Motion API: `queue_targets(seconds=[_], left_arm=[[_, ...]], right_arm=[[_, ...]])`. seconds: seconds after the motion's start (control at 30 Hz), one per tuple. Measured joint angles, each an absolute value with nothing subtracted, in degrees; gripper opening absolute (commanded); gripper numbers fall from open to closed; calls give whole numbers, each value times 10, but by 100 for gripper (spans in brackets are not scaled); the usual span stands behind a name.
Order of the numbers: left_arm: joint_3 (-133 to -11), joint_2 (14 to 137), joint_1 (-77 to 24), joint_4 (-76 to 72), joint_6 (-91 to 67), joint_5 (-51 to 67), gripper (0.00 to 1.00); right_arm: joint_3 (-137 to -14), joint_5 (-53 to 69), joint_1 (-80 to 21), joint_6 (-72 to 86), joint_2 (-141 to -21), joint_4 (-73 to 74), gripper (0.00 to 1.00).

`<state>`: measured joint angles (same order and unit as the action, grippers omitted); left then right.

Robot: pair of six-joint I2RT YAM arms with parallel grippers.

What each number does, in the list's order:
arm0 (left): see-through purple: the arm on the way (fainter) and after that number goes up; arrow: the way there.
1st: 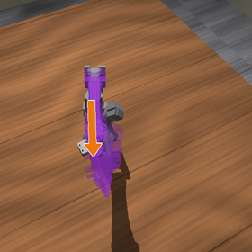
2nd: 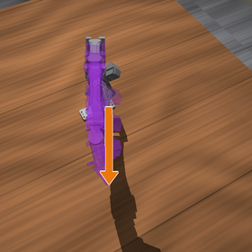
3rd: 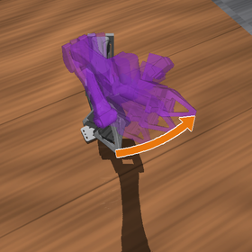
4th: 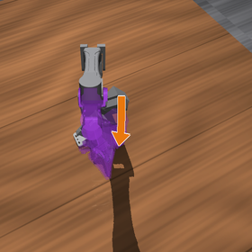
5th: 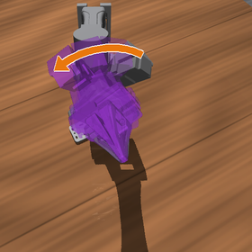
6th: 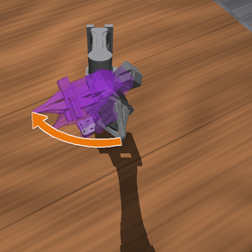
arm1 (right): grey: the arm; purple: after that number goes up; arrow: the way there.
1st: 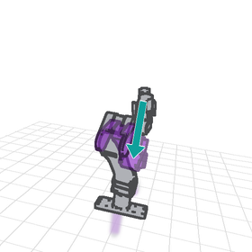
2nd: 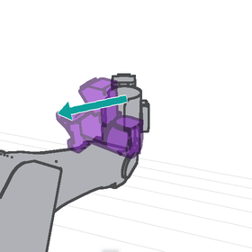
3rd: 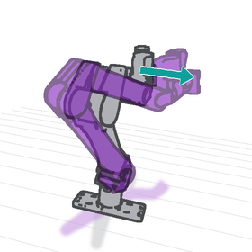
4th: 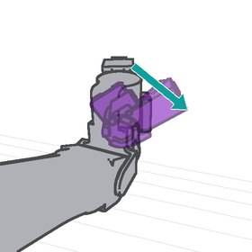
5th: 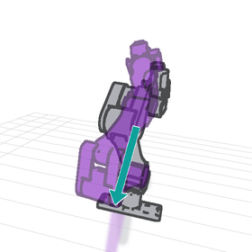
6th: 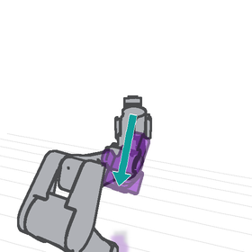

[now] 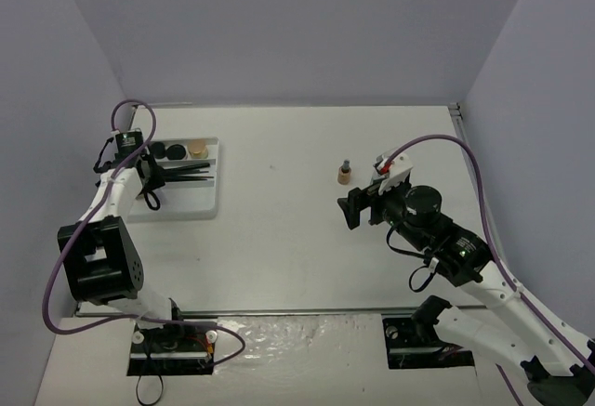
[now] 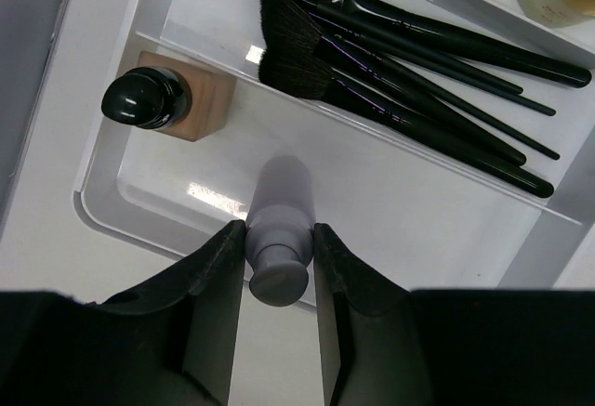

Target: Organize the makeup

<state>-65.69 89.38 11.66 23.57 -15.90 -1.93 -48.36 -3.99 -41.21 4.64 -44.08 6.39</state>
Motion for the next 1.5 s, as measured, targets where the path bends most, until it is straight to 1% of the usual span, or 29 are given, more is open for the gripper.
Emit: queue_targets(seconds=[0.47, 0.5, 0.53, 0.63, 0.77, 0.9, 0.97, 1.1, 1.23, 1.5], left_arm=[[-689, 929, 117, 224, -159, -11, 0], [-693, 933, 117, 224, -159, -11, 1], [-697, 938, 117, 224, -159, -10, 4], [-703, 952, 117, 223, -159, -9, 6], [-710, 962, 117, 220, -159, -8, 16], [-713, 965, 117, 220, -159, -7, 34], [-716, 967, 117, 221, -159, -7, 45], [-721, 969, 117, 225, -161, -2, 60], [-727, 969, 117, 228, -162, -1, 66], [-755, 955, 114, 259, -162, 12, 74]], right_arm=[[-482, -40, -412, 46, -437, 63, 100], [-482, -40, -412, 47, -437, 63, 100], [-482, -40, -412, 47, -437, 63, 100], [-482, -40, -412, 46, -437, 63, 100], [-482, -40, -412, 47, -437, 63, 100], [-481, -40, -412, 47, -437, 62, 100], [-481, -40, -412, 47, -436, 62, 100], [-481, -40, -412, 47, -436, 62, 100], [-481, -40, -412, 47, -436, 62, 100], [-481, -40, -412, 48, -436, 62, 100]])
